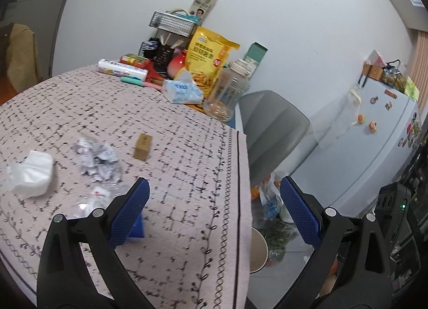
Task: Collect trash
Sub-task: 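Move both tools back up toward the table, then grasp the white tissue with the left tool while the right tool approaches the crumpled paper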
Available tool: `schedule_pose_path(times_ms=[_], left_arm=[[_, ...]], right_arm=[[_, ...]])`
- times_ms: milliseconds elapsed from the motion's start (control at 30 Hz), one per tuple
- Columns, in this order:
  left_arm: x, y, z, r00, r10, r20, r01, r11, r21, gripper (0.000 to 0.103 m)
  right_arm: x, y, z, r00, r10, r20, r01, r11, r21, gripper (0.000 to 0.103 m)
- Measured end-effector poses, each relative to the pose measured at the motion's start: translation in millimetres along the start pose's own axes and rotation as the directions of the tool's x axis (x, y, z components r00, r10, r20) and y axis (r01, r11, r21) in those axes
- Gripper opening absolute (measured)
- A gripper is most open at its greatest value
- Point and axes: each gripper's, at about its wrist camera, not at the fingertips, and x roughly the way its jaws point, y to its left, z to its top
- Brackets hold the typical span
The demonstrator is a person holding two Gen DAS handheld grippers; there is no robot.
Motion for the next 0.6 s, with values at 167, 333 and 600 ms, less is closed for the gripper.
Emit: schedule_pose_path(times_ms=[167, 333, 600], left_arm=[[-12.1, 14.5, -2.8, 0.999, 0.03, 0.012, -0.03, 0.999, -0.019, 0.097], [-22.4, 27.7, -5.7, 0.998, 0.055, 0.016, -0.054, 0.998, -0.045, 0.097], [-38.2, 59.0, -12.5, 0.994, 0.106, 0.023, -0.104, 0.991, -0.081, 0.097]], right_arm=[[4.6, 16.1, -4.2, 1.0, 0.028, -0.009, -0.029, 0.999, -0.03, 0.095], [11.8, 34.5, -5.8, 0.997, 0.06, -0.04, -0.063, 0.996, -0.07, 0.095], [23.6, 52.9, -10.0, 0.993, 0.104, -0.06, -0.109, 0.99, -0.09, 0.095]])
